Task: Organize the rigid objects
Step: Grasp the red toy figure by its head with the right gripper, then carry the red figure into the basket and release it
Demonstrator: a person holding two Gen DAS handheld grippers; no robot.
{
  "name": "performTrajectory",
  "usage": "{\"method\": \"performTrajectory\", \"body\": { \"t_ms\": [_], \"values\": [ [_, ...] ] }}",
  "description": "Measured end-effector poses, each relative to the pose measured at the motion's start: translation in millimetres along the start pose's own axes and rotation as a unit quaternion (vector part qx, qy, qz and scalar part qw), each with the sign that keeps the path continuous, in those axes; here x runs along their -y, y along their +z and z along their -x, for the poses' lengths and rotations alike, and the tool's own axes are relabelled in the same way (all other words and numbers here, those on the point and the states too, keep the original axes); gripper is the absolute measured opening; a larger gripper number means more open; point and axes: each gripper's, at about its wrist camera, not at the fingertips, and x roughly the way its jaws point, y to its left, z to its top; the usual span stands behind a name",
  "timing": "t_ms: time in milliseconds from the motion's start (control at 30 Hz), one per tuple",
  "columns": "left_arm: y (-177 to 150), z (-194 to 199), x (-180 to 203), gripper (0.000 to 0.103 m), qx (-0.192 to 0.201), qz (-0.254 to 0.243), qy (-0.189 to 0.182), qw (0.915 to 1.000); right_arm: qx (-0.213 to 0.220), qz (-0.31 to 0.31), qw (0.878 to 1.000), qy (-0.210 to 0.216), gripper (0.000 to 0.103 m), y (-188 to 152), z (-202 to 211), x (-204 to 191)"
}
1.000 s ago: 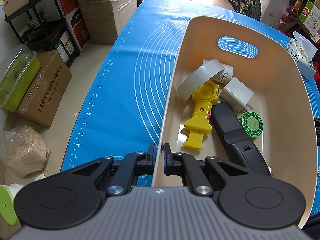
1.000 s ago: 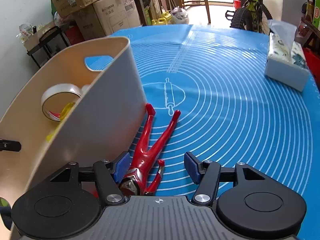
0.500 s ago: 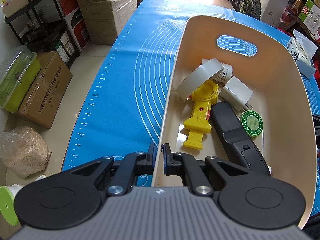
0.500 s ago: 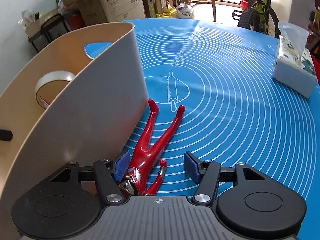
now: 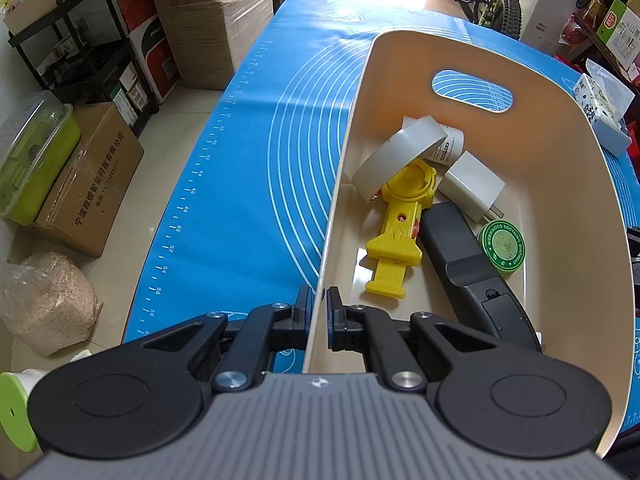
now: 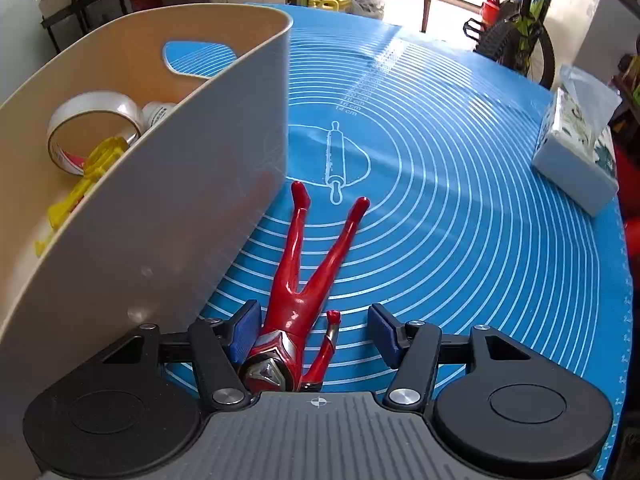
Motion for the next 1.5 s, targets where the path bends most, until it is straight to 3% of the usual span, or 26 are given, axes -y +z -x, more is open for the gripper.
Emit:
{"method": "performTrajectory", "body": {
  "t_ms": [167, 400, 733, 967, 1300, 1500],
  "values": [
    [0, 0, 0, 0.009, 0.000, -0.001, 0.001, 1.0000, 0.008, 0.007, 1.000, 0.005, 0.047, -3, 4, -9],
    [0, 0, 0, 0.009, 0.000, -0.001, 0.002, 1.0000, 0.018, -0.007, 1.000, -0.015, 0.043, -6, 8, -11],
    [0, 0, 0, 0.009, 0.000, 0.000, 0.002, 1.0000, 0.050, -0.069, 0.996, -0.016, 0.043, -15, 36, 12],
    [0, 0, 0, 0.009, 0.000, 0.000, 0.002, 1.0000, 0.097, -0.074, 0.992, -0.022, 0.043, -12, 73, 15],
    [0, 0, 1, 0.009, 0.000, 0.002, 0.001, 1.0000, 0.185, -0.073, 0.980, -0.027, 0.043, 19, 144, 16],
    [0, -1, 3, 0.009, 0.000, 0.005, 0.000, 1.0000, 0.224, -0.057, 0.973, -0.004, 0.043, 40, 168, -5]
  ]
}}
